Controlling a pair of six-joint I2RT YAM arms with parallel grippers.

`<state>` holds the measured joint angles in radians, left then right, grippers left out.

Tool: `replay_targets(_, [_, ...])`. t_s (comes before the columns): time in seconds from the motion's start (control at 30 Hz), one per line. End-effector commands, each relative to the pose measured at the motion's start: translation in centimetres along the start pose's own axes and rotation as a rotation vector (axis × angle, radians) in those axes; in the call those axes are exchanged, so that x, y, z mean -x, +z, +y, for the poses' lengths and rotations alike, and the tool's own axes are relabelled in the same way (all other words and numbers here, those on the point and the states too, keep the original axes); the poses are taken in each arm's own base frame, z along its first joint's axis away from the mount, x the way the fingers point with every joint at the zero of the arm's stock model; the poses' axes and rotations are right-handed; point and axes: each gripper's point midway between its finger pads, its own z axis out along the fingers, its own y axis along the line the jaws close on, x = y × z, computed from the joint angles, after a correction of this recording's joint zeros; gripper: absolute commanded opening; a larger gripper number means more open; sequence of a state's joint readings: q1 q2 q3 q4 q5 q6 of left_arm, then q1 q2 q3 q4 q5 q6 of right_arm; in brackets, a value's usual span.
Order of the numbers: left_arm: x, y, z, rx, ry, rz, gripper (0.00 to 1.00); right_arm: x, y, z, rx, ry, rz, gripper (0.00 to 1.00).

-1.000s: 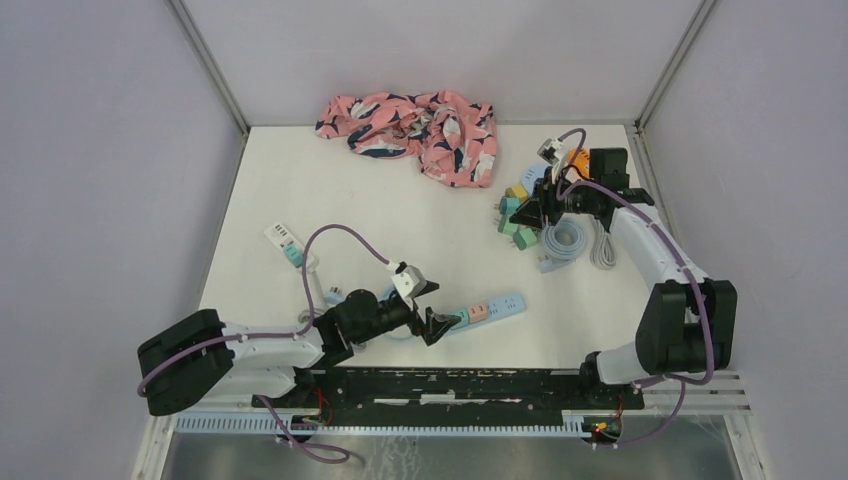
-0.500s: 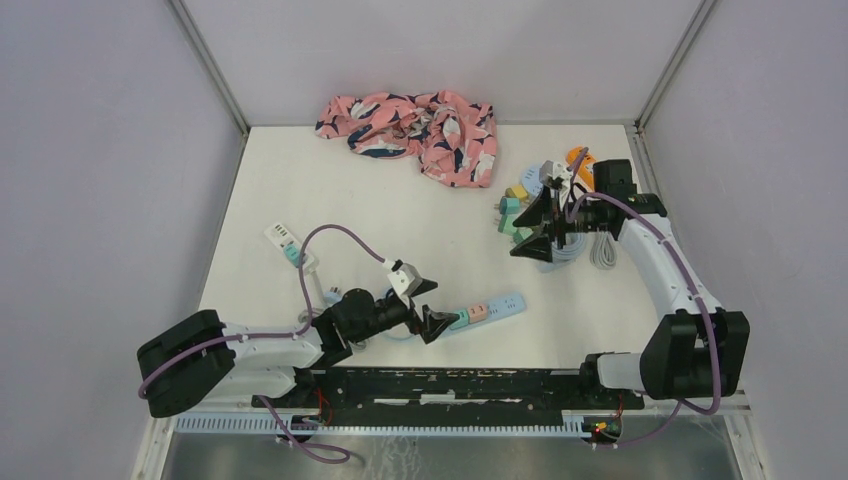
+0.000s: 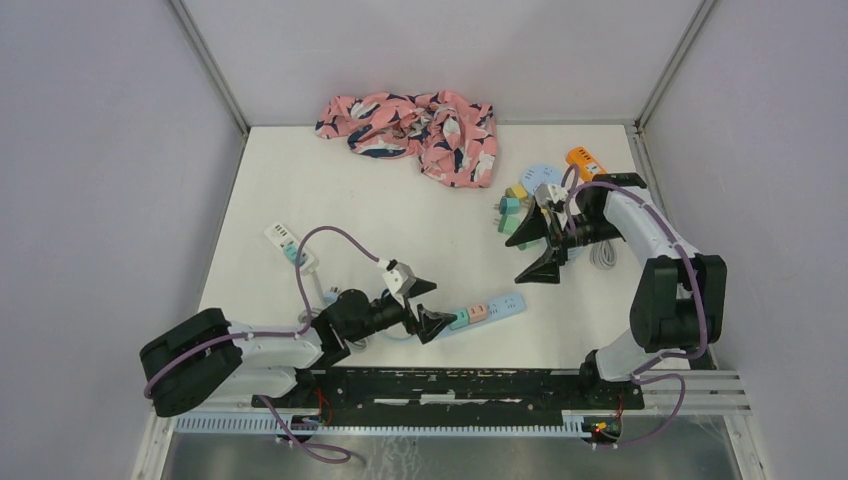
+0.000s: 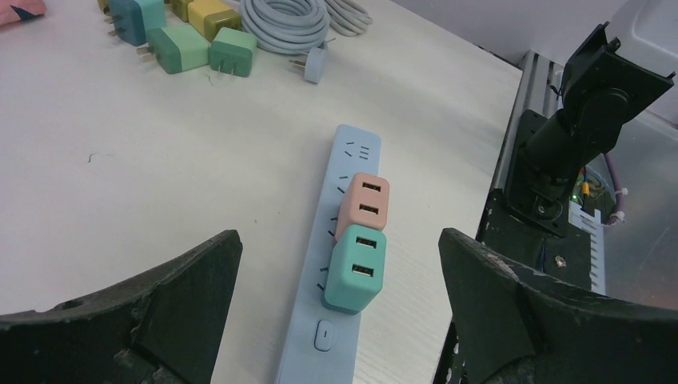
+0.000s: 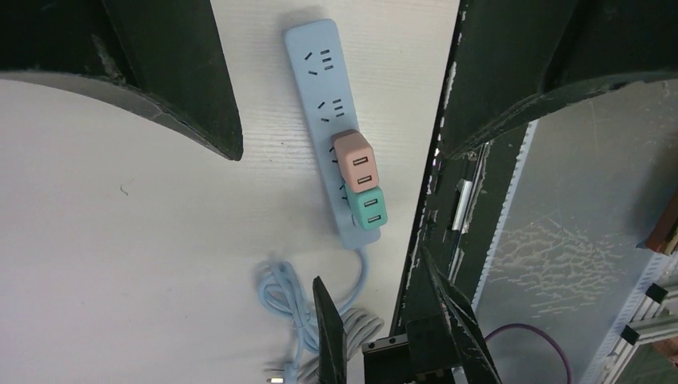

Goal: Pull the plug off the socket
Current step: Remove the plug from the socket.

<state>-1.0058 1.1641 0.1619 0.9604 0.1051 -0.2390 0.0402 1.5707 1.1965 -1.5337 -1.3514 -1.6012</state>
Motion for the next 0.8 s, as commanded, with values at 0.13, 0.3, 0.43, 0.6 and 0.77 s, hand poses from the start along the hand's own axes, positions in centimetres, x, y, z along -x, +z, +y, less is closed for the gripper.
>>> replay_targets(0.13, [0.7, 0.3, -0.5, -0.035, -0.029, -0.039, 1.0, 1.8, 0.8, 2.6, 0.077, -0.085, -0.018, 1.0])
replay_targets(0.3, [-0.1, 0.5, -0.1, -0.021, -0.024, -0.01, 1.0, 1.1, 0.6, 2.1, 0.08, -0.05, 0.049, 1.0])
replay_targets(0.43, [-0.3, 0.5, 0.0, -0.018, -0.021, 0.002, 0.99, -0.5, 0.5, 0.0, -0.04, 0.029, 0.171, 1.0])
replay_targets(0.6, [-0.3, 0.5, 0.1, -0.013, -0.013, 0.007, 0.99, -0.5, 0.8, -3.6, -0.362, -0.101, 0.24, 1.0])
replay_targets(0.77, [-0.6, 0.4, -0.1, -0.026, 0.006, 0.021, 0.98, -1.9, 3.3, -0.2, -0.158, -0.188, 0.253, 1.0])
